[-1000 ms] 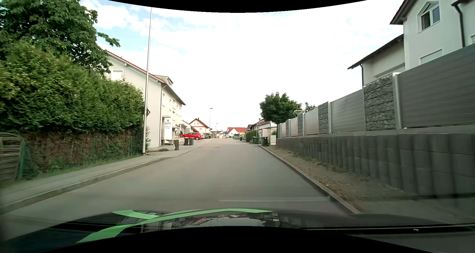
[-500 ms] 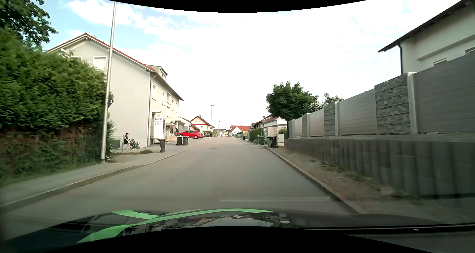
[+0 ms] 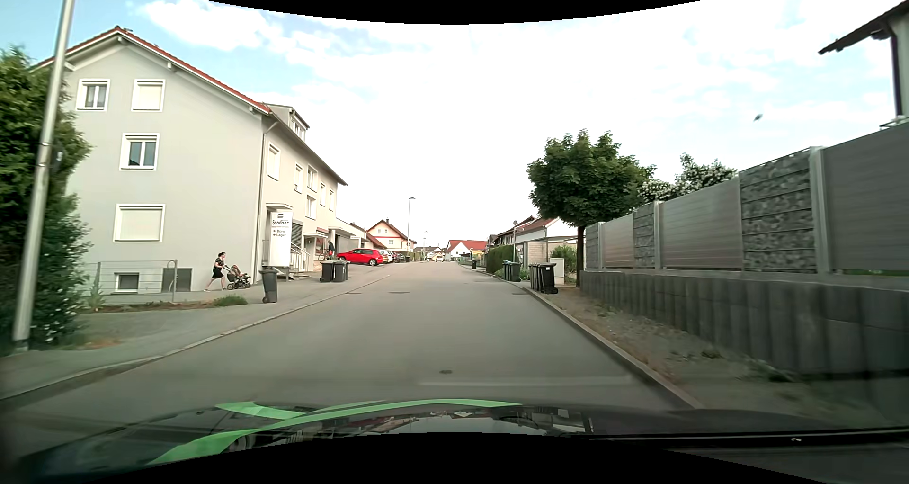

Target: Follow the waypoints while adhering to traffic rules and regulations

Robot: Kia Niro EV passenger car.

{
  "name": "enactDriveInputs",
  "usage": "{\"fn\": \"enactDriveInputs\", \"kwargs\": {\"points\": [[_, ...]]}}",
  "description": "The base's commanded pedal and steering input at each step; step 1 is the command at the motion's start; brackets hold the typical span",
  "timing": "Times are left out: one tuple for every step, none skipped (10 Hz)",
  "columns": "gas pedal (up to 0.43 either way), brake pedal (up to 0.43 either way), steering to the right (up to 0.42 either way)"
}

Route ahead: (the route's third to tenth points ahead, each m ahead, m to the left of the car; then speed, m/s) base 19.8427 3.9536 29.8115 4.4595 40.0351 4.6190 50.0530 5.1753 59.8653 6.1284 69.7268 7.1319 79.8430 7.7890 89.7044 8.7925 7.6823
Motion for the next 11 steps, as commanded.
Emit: {"fn": "enactDriveInputs", "kwargs": {"points": [[0.13,0.0,-0.022],[0.138,0.0,-0.023],[0.157,0.0,-0.022],[0.169,0.0,-0.022],[0.177,0.0,-0.023],[0.197,0.0,-0.023],[0.22,0.0,-0.024],[0.22,0.0,-0.024],[0.22,0.0,-0.024],[0.22,0.0,-0.024],[0.22,0.0,-0.02]]}}
